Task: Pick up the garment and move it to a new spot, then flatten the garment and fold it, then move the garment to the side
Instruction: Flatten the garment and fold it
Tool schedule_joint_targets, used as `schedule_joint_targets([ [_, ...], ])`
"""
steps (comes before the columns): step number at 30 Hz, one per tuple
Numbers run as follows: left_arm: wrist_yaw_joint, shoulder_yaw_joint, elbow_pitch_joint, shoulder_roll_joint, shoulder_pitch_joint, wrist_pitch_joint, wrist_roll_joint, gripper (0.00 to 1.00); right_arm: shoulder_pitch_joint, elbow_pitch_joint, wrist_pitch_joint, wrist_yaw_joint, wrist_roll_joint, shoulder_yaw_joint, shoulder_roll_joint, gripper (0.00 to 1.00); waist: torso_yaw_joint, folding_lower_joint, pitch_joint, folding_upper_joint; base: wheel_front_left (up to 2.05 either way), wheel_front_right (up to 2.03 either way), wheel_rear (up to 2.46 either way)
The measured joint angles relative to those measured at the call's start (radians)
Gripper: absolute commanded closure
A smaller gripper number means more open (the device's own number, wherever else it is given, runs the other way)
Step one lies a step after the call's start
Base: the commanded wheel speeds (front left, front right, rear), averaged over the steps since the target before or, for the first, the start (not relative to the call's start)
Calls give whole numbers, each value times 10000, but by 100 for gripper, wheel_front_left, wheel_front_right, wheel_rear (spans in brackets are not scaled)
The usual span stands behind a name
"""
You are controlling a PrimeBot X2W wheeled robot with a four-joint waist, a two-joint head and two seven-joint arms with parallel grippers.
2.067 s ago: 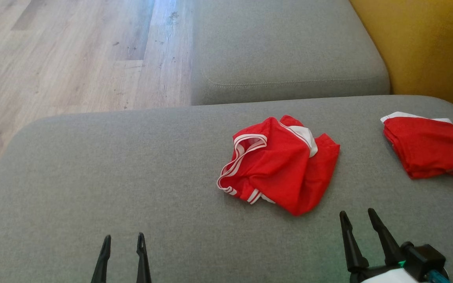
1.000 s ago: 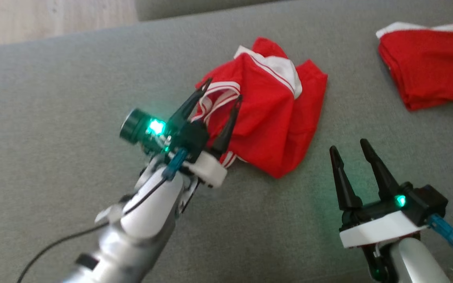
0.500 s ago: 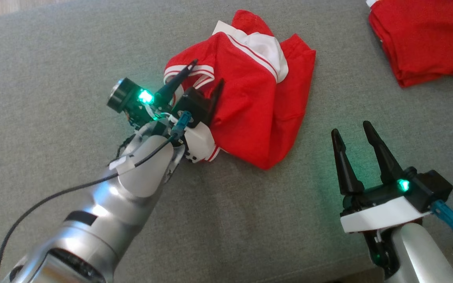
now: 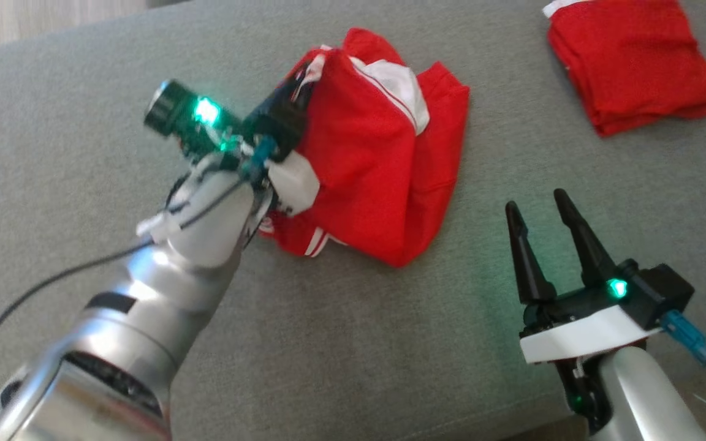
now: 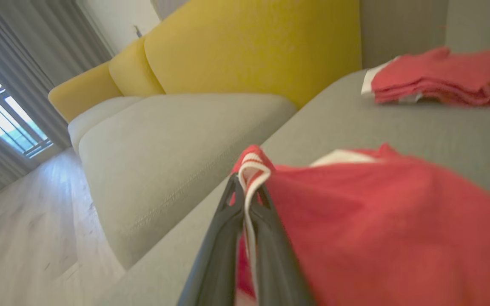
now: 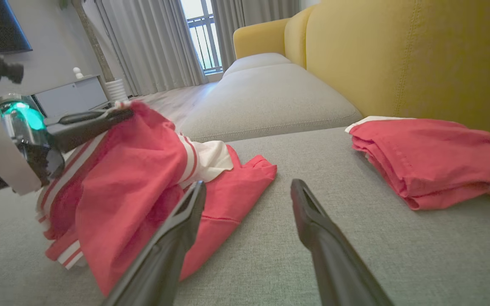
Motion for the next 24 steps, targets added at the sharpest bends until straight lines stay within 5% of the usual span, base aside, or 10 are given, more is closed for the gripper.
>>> schedule_joint_targets([
  [6,-761,232,-1087,-8,-1159,-61,-405,100,8,140,0,0,6,176,109,0,-409,-1,-479,0,0,0,0],
  [17,-1231,706,-3294,69,-3757,-121,-219,100,586,330,0,0,104,251,163,0,-1169,-2,-1560,0,0,0,0],
  [24,-1404,1016,-3568,-19,-2821,-148,-1137,100,801,219,0,0,102,-77,157,0,-666,-2,-1846,0,0,0,0],
])
